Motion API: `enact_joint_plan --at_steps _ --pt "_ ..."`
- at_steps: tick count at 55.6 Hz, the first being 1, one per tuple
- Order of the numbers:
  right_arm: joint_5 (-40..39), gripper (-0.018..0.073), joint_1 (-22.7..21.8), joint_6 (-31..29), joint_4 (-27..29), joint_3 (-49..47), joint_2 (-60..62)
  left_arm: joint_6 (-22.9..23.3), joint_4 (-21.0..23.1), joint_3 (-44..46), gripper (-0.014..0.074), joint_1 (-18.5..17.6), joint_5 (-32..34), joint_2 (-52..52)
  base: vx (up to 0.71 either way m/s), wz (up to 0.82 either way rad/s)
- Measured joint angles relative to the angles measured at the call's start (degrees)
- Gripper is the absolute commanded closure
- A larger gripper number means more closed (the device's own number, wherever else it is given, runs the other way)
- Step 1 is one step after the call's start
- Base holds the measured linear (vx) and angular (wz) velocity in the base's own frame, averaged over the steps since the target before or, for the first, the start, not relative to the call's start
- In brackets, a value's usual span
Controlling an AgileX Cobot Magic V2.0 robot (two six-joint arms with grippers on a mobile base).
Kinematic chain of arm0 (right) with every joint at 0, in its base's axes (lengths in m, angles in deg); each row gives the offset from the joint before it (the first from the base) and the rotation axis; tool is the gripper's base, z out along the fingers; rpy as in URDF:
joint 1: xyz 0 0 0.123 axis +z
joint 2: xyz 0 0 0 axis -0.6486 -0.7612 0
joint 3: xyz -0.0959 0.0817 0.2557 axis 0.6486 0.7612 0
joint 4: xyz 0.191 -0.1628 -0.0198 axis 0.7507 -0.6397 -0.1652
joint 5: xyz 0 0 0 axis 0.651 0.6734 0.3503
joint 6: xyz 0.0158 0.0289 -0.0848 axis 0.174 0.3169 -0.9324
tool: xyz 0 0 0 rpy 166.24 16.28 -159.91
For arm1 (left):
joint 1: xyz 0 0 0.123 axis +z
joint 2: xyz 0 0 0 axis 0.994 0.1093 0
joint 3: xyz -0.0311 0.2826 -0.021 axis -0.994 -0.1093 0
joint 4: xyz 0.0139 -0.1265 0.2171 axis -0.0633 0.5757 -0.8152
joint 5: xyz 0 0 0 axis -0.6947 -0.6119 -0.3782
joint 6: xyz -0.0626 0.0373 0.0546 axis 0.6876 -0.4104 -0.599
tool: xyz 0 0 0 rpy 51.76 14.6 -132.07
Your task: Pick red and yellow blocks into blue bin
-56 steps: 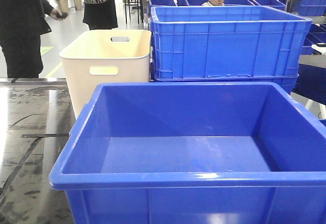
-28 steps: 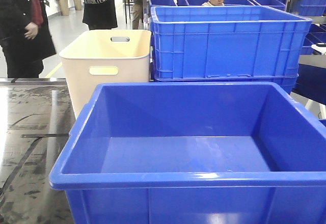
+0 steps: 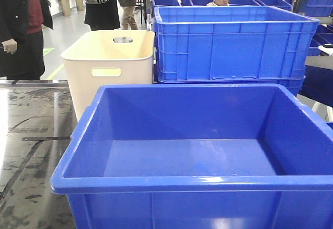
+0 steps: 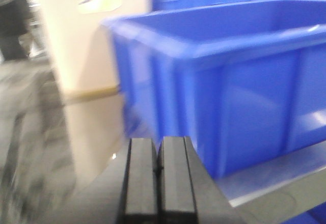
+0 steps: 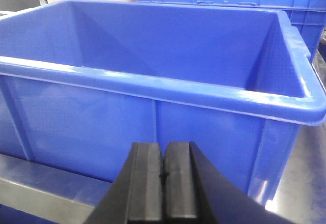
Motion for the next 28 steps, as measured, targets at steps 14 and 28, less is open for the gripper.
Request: enact_joint_plan --at_steps 14,28 --pt "0.0 0.0569 0.0 0.0 0.1 0.0 0.0 4.9 -6.2 -6.7 0.0596 4.6 -4.6 -11.0 0.0 0.0" --pt "-0.1 0.0569 0.0 0.1 0.1 0.1 0.0 5.2 -8.1 -6.7 0.0596 4.9 -4.6 -11.3 0.0 0.0"
